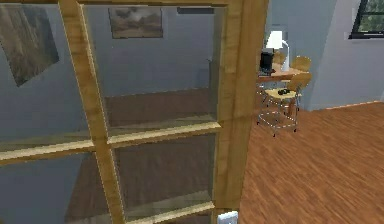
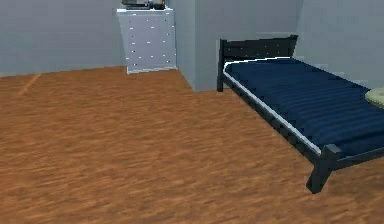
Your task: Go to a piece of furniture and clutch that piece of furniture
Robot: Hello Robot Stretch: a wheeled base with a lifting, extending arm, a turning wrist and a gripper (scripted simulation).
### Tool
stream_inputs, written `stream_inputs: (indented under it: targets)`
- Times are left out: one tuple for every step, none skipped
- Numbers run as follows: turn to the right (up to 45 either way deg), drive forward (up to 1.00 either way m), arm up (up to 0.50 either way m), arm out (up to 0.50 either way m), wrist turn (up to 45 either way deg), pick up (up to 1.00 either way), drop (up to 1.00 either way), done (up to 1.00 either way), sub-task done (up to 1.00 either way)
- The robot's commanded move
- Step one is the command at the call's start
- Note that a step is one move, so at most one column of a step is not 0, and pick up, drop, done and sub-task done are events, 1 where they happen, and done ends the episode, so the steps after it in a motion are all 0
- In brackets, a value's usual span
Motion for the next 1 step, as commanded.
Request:
stream_inputs:
  targets:
    - [45.0, 0.0, 0.0, 0.0, 0.0, 0.0, 0.0, 0.0, 0.0]
